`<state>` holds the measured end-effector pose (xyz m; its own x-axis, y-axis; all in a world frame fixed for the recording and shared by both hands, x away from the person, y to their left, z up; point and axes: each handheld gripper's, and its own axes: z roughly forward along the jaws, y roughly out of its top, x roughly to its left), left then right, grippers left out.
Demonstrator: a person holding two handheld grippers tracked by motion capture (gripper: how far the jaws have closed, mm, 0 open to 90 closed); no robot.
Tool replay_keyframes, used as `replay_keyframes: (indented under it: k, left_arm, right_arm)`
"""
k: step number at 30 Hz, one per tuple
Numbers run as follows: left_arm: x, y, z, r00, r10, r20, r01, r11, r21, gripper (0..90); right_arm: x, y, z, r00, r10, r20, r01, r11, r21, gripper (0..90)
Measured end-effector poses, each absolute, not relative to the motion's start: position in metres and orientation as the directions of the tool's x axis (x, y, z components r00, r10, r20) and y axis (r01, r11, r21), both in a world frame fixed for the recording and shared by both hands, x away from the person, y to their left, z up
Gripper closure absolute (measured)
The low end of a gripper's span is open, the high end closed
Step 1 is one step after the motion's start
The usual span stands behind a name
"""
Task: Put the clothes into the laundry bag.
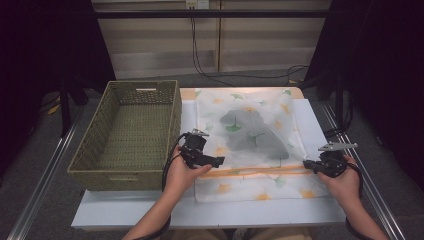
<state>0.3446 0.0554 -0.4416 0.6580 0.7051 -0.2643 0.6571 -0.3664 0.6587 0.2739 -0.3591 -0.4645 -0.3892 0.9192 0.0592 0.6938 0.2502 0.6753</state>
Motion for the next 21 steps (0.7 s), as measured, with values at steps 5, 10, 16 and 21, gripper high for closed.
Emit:
replay_keyframes:
  k: [5,10,16,21]
  left_arm:
    - [0.337,0.055,-0.447,0.652,0.712,-0.260,0.670,-0.380,0.637,9.8]
    - [0.331,0.059,-0.447,0.647,0.725,-0.237,0.671,-0.393,0.629,9.8]
    - [0.325,0.063,-0.449,0.621,0.755,-0.210,0.679,-0.384,0.625,9.0]
    - [0.322,0.064,-0.454,0.604,0.775,-0.183,0.681,-0.383,0.625,7.9]
  right_arm:
    - [0.274,-0.352,-0.458,-0.389,0.917,0.087,0.678,0.221,0.701,67.9]
    - [0.274,-0.339,-0.455,-0.429,0.899,0.086,0.648,0.240,0.723,57.3]
    - [0.274,-0.333,-0.452,-0.445,0.891,0.092,0.636,0.243,0.732,51.7]
    - [0.274,-0.329,-0.452,-0.461,0.883,0.092,0.631,0.253,0.733,48.4]
